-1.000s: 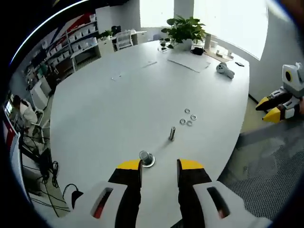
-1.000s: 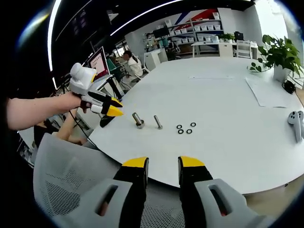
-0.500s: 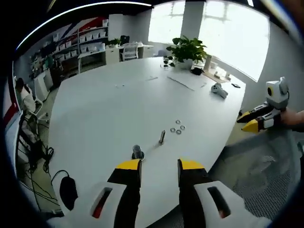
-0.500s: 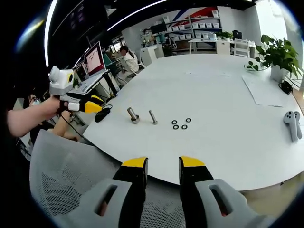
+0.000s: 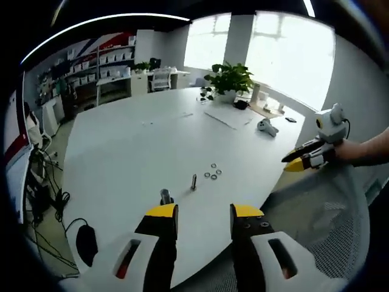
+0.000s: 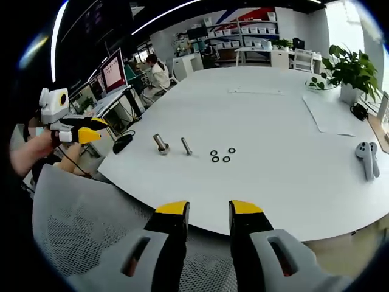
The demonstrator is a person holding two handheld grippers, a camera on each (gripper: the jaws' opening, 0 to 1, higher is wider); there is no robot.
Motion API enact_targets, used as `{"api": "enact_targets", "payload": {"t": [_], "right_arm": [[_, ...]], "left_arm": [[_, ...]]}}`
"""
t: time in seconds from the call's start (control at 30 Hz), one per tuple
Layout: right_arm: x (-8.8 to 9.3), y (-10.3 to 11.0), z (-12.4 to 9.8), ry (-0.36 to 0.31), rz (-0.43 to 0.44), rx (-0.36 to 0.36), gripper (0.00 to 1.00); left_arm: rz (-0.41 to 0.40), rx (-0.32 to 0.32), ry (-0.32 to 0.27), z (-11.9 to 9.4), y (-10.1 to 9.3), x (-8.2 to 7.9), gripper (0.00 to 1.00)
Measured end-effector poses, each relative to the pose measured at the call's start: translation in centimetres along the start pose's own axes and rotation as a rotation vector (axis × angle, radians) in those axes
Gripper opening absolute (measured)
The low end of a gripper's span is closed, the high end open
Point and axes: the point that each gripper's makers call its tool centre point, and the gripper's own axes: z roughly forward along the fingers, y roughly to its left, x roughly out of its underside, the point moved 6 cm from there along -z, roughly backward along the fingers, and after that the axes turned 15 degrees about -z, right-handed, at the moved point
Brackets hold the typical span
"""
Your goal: Place the washer onto the threaded stud by aligning its center hole with the stud, sliding it down to the base, and recovering from edge contact or off-axis alignment until the washer reaches the visible bottom stop.
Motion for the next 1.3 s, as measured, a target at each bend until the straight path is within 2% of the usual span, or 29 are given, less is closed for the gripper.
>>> {"api": "enact_targets", "payload": {"t": [0.27, 0.33, 0.53, 0.67, 1.07, 1.17, 1.3], "right_arm": [[-0.4, 0.6, -0.2, 0.008, 0.003, -0.004, 0.29], [-0.1, 0.1, 0.0, 0.012, 0.003, -0.006, 0.29], [-0.1, 0.6, -0.1, 0.016, 0.005, -0.010, 0.29], [0.2, 0.2, -0.1, 0.021, 0.007, -0.010, 0.29], [0.3, 0.3, 0.2, 0.035, 0.015, -0.018, 0.29], [0.3, 0.3, 0.0, 0.032, 0.015, -0.018, 0.29], [0.3, 0.4, 0.1, 0.031, 0.020, -0.020, 0.28]], "left_arm": [[-0.017, -0.004, -0.038, -1.5, 0.2, 0.1, 0.33], [-0.029, -0.005, -0.043, -1.7, 0.5, 0.3, 0.33], [-0.054, -0.001, -0.062, -1.9, 0.0, 1.3, 0.34], [-0.060, -0.002, -0.075, -2.2, 0.0, 1.8, 0.33], [-0.091, -0.002, -0.080, -3.1, -0.9, 3.5, 0.33], [-0.051, -0.018, -0.083, -3.0, -0.9, 3.6, 0.33], [-0.081, -0.013, -0.103, -2.9, -0.8, 3.3, 0.32]]}}
